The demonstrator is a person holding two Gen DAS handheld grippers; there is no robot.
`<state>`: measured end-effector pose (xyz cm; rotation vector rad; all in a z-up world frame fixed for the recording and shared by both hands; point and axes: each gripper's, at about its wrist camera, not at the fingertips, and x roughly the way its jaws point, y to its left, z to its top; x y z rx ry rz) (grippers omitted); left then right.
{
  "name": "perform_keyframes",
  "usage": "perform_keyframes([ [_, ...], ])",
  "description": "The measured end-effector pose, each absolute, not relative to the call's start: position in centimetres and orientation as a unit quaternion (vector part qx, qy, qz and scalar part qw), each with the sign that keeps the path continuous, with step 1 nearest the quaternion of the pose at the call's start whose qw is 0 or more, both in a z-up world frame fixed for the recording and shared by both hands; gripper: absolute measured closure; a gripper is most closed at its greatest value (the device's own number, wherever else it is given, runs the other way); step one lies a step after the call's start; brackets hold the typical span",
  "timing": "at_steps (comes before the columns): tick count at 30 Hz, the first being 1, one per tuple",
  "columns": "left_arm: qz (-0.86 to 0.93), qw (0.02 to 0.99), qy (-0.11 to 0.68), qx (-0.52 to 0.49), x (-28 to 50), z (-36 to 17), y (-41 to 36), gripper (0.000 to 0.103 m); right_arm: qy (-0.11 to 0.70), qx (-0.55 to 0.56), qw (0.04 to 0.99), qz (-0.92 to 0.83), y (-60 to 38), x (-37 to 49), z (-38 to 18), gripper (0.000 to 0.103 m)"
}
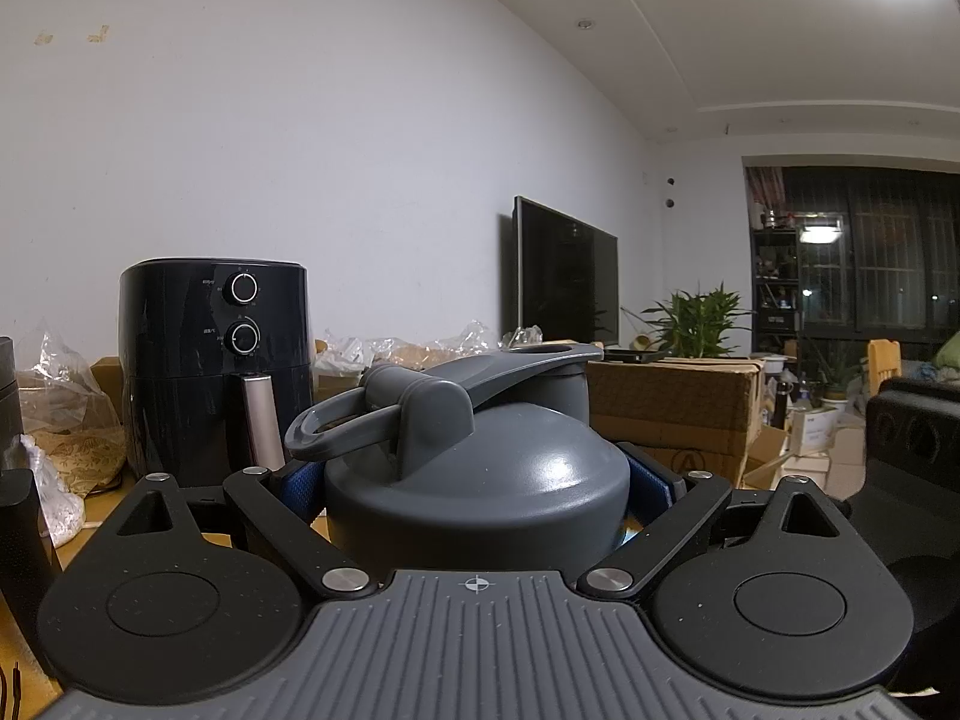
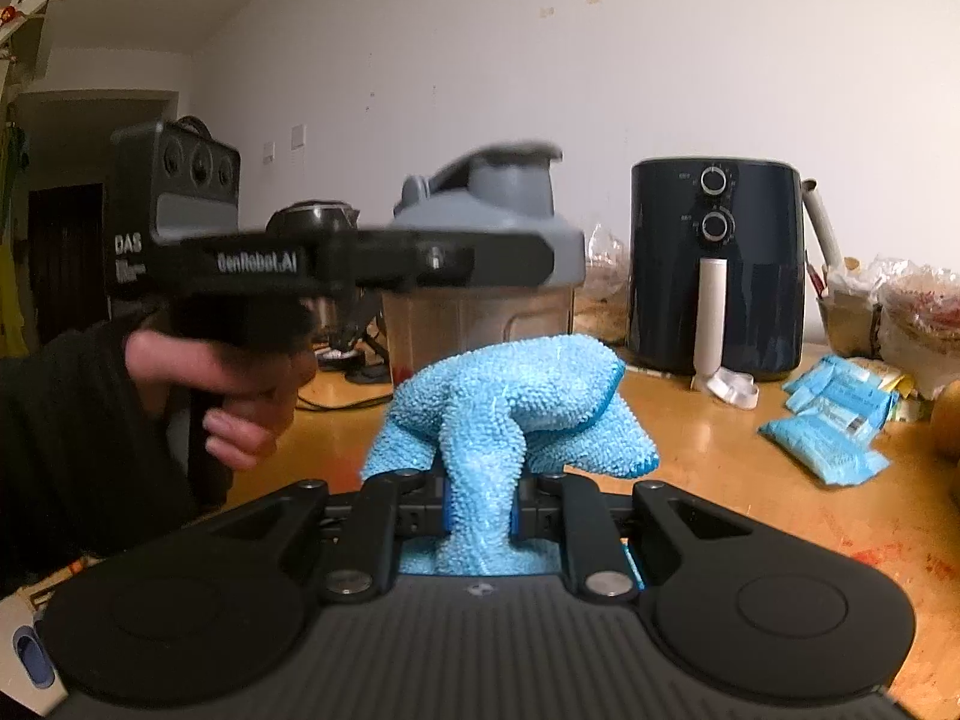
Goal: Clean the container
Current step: 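Wipe the cloth up the bottle side with right tool while left tool holds bottle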
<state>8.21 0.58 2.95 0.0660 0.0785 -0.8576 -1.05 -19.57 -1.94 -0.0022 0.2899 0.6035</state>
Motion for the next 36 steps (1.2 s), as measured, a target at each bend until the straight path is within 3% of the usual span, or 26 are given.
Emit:
perform_keyframes([
  [18, -0.416, 0.908, 0.039, 0.032, 8.3, 2.9, 0.5, 0.008, 0.208, -0.004, 0.929, 0.306, -19.4, 0.5, -6.2, 0.094],
  [36, -0.418, 0.907, 0.038, 0.034, 8.4, 3.2, 0.4, 0.008, 0.215, 0.002, 0.928, 0.305, -19.5, 0.5, -6.4, 0.093],
])
